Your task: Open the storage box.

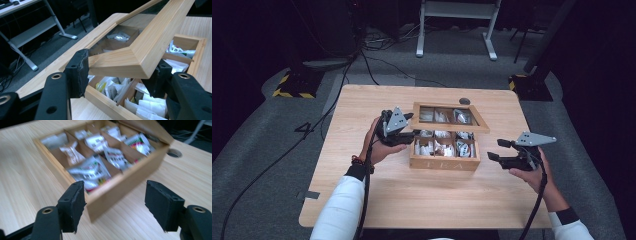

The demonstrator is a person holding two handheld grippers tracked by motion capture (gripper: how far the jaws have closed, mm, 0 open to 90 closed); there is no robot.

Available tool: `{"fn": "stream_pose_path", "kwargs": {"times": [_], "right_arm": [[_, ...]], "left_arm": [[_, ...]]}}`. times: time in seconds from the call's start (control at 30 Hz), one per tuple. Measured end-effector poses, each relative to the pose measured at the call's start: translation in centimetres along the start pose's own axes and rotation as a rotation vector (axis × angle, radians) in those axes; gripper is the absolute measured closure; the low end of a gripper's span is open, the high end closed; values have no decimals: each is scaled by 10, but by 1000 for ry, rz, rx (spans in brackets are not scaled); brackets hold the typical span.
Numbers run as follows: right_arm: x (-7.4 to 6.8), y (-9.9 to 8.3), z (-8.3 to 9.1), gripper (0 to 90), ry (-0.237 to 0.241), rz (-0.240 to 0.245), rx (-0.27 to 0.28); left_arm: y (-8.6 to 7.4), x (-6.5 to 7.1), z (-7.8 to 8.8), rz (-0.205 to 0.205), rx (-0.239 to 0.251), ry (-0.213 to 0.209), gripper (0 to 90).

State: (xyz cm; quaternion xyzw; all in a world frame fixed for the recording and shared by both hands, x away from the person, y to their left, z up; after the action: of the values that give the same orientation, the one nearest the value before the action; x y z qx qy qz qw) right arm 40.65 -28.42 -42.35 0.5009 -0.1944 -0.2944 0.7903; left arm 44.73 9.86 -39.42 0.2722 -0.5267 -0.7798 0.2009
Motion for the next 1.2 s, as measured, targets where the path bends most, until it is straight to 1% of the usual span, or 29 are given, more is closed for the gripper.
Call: {"fn": "stream_pose_path", "kwargs": {"times": [0.03,0.07,0.1,0.13,0.2,0.27,0.3,0.37,0.43,0.5,0.57,0.63,0.7,0.73,0.8,0.93,1.03,1.1,1.13,1.2], "right_arm": [[2,-4,2,324,-12,7,-9],[6,-13,6,323,-20,6,-17],[6,-13,6,323,-20,6,-17],[8,-17,7,320,-23,1,-22],[11,-25,8,318,-31,4,-40],[12,-34,8,315,-22,-6,-55],[13,-39,8,315,-23,-2,-65],[14,-47,7,312,-19,-5,-80],[14,-52,7,311,-13,-23,-79],[15,-59,6,309,-6,-22,-90],[15,-65,5,309,-3,-39,-98],[16,-69,4,311,-10,-35,-109],[17,-73,4,312,-9,-46,-114],[17,-74,4,312,-16,-38,-118],[17,-75,4,313,-13,-53,-110],[18,-79,3,312,-11,-57,-113],[19,-81,2,312,-7,-61,-116],[18,-84,0,311,4,-65,-118],[18,-84,0,311,4,-65,-118],[16,-85,-3,311,6,-49,-123]], "left_arm": [[1,-1,0,-3,-1,-1,439],[2,-2,0,-6,0,2,444],[3,-2,0,-1,5,4,444],[5,-3,0,0,5,5,446],[7,-5,0,-10,12,10,456],[10,-7,-1,-5,12,8,464],[11,-8,-1,-6,15,8,467],[14,-11,-1,-3,24,16,483],[16,-13,-1,3,33,17,489],[18,-15,-2,5,40,19,497],[21,-17,-3,11,50,22,506],[23,-19,-4,10,53,20,515],[26,-21,-5,9,55,20,525],[26,-22,-5,6,59,23,530],[28,-24,-6,13,65,24,537],[31,-29,-8,24,77,25,552],[34,-33,-9,21,78,34,568],[36,-36,-10,25,78,32,582],[37,-37,-11,27,78,31,582],[39,-40,-12,27,76,37,597]]}}
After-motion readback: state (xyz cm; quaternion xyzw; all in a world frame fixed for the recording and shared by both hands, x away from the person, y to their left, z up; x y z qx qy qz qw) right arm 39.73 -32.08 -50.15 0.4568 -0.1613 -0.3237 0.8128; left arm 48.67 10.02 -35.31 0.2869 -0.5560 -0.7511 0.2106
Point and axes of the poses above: each handheld gripper's, and its own axes: z roughly backward along the jaws, y roughly out of its top, x roughly to its right, the point moved 3 cm from there along -z, roughly forward along the jaws, and after that the axes turned 7 degrees about x, right-handed, at the moved point
